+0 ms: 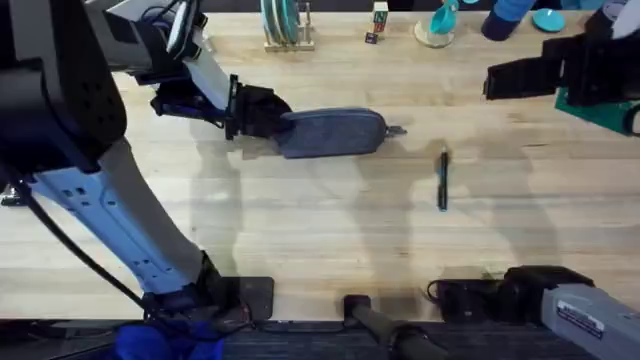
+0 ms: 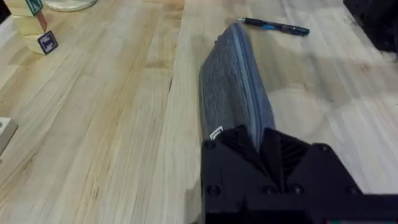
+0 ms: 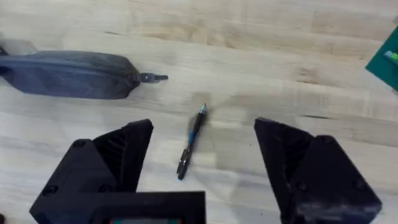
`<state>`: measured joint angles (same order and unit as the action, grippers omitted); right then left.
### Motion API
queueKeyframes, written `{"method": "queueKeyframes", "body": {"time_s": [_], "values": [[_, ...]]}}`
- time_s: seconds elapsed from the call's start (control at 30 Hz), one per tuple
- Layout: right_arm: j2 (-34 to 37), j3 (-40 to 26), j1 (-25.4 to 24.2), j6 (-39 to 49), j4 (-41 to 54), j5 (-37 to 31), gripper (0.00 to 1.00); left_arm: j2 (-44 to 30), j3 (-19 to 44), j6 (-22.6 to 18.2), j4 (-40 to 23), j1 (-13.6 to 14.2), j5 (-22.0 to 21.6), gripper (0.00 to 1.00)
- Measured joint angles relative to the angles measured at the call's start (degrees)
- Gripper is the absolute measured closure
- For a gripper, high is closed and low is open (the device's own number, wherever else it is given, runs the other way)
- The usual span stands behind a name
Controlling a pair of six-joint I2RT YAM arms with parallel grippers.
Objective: Unzip the bag, pick up the pens from the table one at a time and place them inside, then zip the bag closed.
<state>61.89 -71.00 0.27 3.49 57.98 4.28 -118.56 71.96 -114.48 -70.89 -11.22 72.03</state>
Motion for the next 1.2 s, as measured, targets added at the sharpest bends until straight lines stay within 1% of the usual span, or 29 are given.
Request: {"method": "queueKeyframes", "body": {"time_s": [0.27, 0.47, 0.67, 0.77, 0.97, 1.07, 1.2], "values": [[0.0, 0.0, 0.0, 0.4, 0.6, 0.0, 0.005, 0.0, 0.0, 0.0, 0.2, 0.0, 0.0, 0.956], [0.0, 0.0, 0.0, 3.1, 0.8, 0.0, 0.005, 0.0, 0.0, 0.0, 0.3, 0.0, 0.0, 0.956], [0.0, 0.0, -0.1, 12.9, 1.5, 0.7, 0.005, 0.0, 0.0, 0.0, 0.8, 0.0, 0.0, 0.957], [0.5, -0.1, -1.2, 18.8, 1.5, 3.8, 0.005, 0.0, 0.0, 0.0, 0.9, 0.0, 0.0, 0.957], [3.8, -0.1, -3.7, 28.9, 1.4, 11.6, 0.004, 0.0, 0.0, 0.0, 0.9, 0.0, 0.0, 0.957], [5.0, -0.1, -4.4, 32.6, 1.4, 13.9, 0.005, 0.0, 0.0, 0.0, 0.9, 0.0, 0.0, 0.957], [5.9, -0.1, -5.0, 36.2, 0.3, 15.4, 0.005, 0.0, 0.0, 0.0, 1.1, 0.0, 0.0, 0.957]]}}
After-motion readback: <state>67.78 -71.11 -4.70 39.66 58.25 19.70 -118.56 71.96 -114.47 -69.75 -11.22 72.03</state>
